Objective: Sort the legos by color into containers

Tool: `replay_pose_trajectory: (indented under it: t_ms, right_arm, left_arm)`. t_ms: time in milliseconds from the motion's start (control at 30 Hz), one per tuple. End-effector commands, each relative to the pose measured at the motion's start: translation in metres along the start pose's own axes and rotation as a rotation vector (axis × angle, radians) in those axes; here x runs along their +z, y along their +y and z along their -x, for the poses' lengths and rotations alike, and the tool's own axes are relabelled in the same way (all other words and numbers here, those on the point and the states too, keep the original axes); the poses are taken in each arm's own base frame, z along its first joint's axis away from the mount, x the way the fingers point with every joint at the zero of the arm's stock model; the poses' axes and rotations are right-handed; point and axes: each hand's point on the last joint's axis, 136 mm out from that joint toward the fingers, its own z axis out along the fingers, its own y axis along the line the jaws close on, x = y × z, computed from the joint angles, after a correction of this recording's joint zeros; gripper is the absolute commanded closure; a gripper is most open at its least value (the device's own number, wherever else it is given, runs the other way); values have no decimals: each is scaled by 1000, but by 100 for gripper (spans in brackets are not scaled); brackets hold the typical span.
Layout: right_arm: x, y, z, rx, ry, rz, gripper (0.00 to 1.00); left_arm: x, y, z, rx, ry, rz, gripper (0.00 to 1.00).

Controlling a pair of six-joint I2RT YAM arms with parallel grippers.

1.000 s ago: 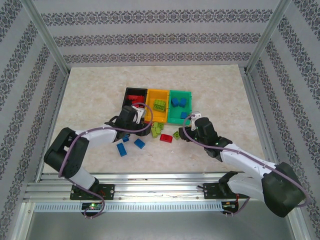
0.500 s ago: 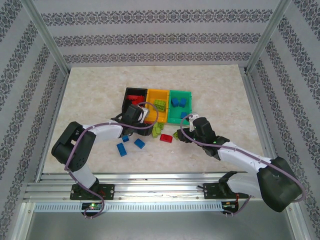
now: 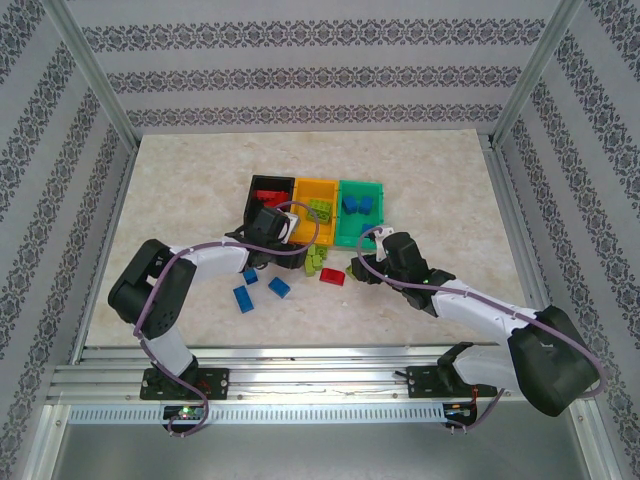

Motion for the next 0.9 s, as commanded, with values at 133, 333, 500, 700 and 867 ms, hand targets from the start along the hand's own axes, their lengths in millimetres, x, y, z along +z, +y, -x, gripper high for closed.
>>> replay_pose_trajectory:
  t_ms: [133, 333, 500, 700, 867]
  right_arm:
    - [1, 6, 13, 7, -26, 17, 46]
    - [1, 7, 13, 1, -24, 20, 45]
    - [0, 7, 13, -4, -22, 18, 45]
    - [-1, 9, 13, -3, -22, 25, 45]
    - [-1, 9, 12, -7, -19, 20, 45]
  left_arm:
    - [6, -17, 2, -17, 2, -65, 27]
    - [13, -5, -2, -25, 36, 6, 28]
    - [15, -7, -4, -16, 54, -1, 40]
    - [7, -17, -2, 13, 22, -41, 54]
    - [-7, -22, 3, 34, -33, -61, 55]
